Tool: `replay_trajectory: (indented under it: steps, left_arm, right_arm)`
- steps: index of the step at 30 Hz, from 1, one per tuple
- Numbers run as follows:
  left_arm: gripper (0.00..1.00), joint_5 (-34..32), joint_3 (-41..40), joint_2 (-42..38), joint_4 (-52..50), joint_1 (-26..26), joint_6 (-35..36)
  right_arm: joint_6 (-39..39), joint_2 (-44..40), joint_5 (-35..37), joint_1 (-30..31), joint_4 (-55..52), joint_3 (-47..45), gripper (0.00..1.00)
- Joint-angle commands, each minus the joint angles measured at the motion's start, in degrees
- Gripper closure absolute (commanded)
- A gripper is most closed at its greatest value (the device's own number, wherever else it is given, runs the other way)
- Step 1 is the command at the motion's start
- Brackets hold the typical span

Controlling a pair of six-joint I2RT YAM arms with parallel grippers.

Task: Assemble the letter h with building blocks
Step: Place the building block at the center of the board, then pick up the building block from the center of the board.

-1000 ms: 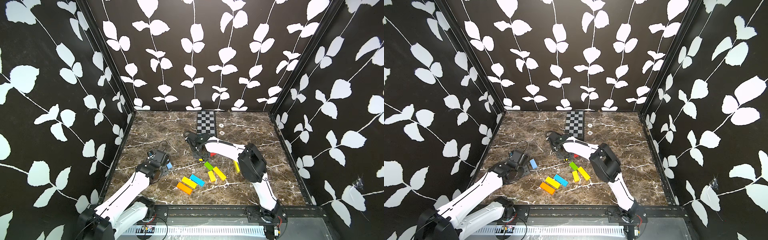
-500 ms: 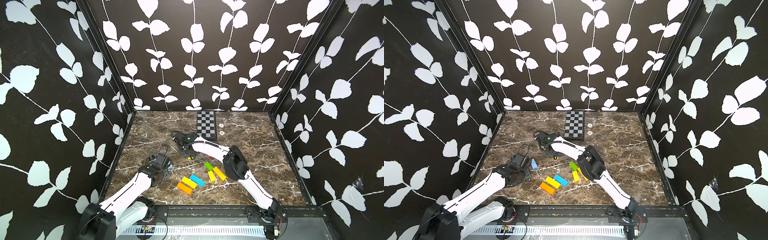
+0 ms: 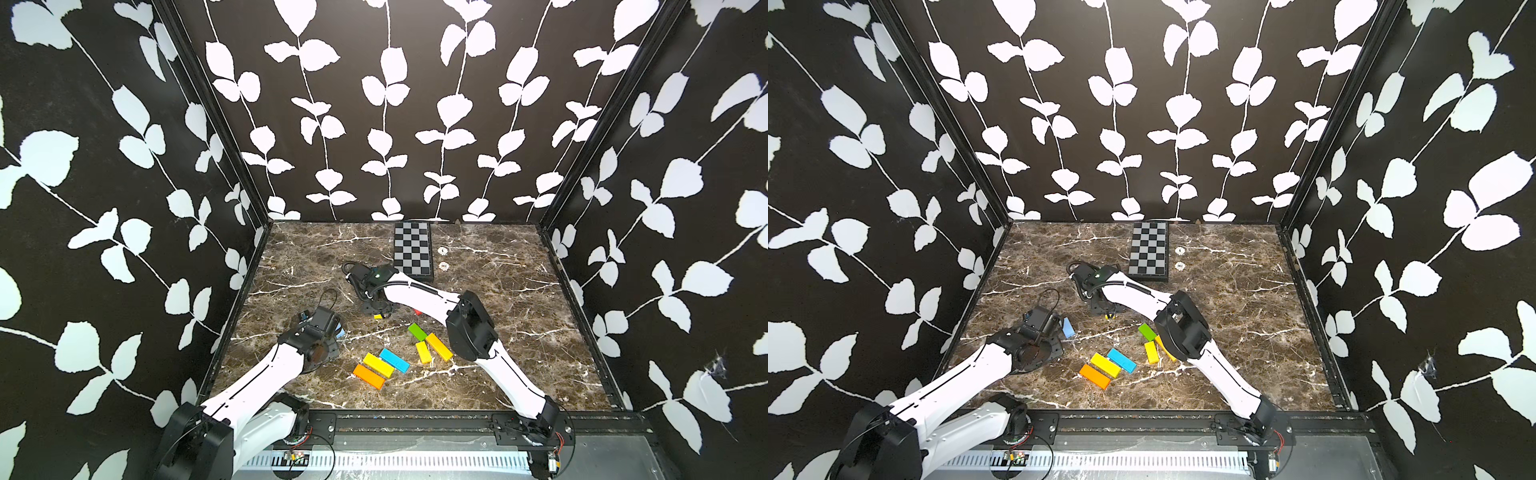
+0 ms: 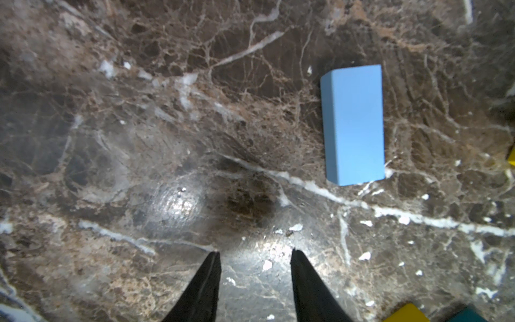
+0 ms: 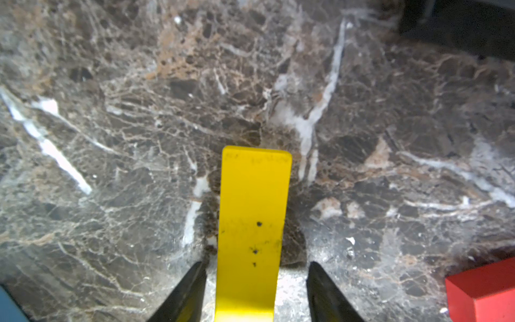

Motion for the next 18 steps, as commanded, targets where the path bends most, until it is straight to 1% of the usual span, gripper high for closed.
replay_trajectory:
  steps: [1, 5, 7, 9, 11, 14, 18]
  left_arm:
    - [0.49, -0.76, 1.73, -0.38, -1.39, 0.39, 0.9]
    - [0.39, -3.08, 3.43, -1.87, -3.61, 0.38, 1.67]
    - [0.34, -3.95, 3.79, -2.49, -3.58, 0.38, 2.37]
    - [0.28, -4.48, 4.35, -2.02, -3.1, 0.38, 3.18]
    - [0.23, -3.75, 5.62, 0.85, -1.44, 0.38, 5.2]
    - [0.21, -2.77, 9.37, 8.15, -0.9, 0.37, 7.39]
    - [0.2, -1.64, 12.89, 14.82, 1.69, 0.54, 9.61]
  right_arm:
    - [-1.83, -2.01, -0.96, 0.02, 0.82, -0.41, 0.34]
    - [-4.32, -7.37, 0.96, 0.05, 1.89, -2.37, 0.23]
    - [-6.27, -11.19, 1.31, 0.0, 4.04, -5.32, 0.19]
    - [-7.72, -15.63, 1.13, 0.05, 6.51, -9.2, 0.17]
    - [-9.17, -20.7, 0.45, 0.04, 9.97, -14.89, 0.17]
    - [-9.74, -28.76, -0.11, -0.09, 14.62, -25.4, 0.18]
    - [-8.99, -37.88, -0.78, -0.21, 19.08, -39.21, 0.18]
